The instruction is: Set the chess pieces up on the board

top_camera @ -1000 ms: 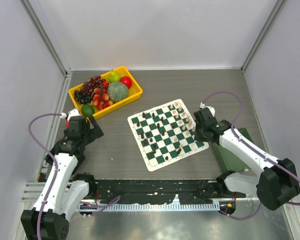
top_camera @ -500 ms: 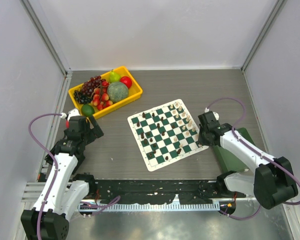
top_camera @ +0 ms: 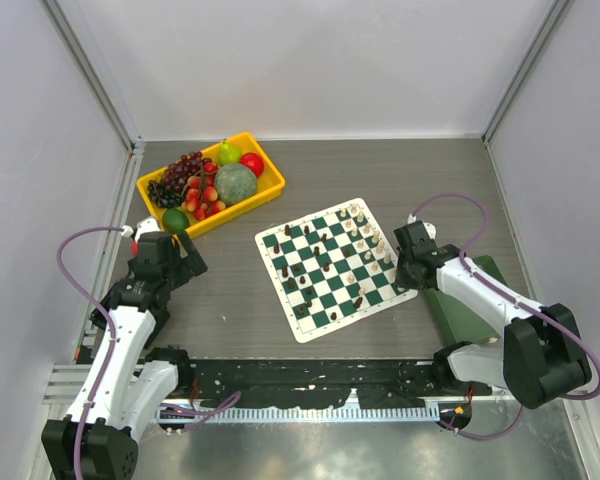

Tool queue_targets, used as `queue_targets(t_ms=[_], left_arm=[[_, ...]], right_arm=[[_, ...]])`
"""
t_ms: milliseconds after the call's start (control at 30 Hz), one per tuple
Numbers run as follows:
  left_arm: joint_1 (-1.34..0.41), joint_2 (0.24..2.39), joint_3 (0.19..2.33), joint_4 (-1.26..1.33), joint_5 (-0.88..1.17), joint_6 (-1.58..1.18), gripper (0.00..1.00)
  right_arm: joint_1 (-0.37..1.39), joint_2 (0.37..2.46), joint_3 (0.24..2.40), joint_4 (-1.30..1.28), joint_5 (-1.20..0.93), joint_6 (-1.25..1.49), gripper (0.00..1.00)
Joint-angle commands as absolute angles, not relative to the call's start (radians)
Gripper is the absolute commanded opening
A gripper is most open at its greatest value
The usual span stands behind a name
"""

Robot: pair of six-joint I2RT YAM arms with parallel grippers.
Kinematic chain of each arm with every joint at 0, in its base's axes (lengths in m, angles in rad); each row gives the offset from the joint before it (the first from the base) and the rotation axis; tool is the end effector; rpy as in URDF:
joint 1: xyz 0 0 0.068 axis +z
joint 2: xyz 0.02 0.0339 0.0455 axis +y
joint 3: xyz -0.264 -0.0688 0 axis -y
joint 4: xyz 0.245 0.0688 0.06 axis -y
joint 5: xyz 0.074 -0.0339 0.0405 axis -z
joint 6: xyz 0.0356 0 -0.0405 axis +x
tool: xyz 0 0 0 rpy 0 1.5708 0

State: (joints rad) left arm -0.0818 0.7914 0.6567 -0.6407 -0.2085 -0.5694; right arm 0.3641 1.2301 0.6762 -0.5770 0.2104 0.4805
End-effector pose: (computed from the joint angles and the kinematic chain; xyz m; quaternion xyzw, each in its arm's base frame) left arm 0.1631 -0.0060 0.2517 -0.2605 0.8801 -0.0323 0.3956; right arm 0.2064 0.0707 0.1860 0.0793 0.9675 -0.0045 0.2399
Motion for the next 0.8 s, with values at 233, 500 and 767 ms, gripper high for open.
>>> queue_targets(t_ms=[233, 500, 767], left_arm=[[-0.077, 0.79, 0.669, -0.614, -0.213, -0.572, 0.99], [-0.077, 0.793, 0.667, -0.612, -0.215, -0.571, 0.99], [-0.077, 0.799, 0.669, -0.607, -0.207, -0.574, 0.99]], right_arm=[[0.359, 1.239, 0.686, -0.515, 0.247, 0.479, 0.18], [0.359, 1.275, 0.677, -0.509, 0.238, 0.477, 0.19], [0.359, 1.259, 0.687, -0.526, 0.235, 0.474, 0.3]])
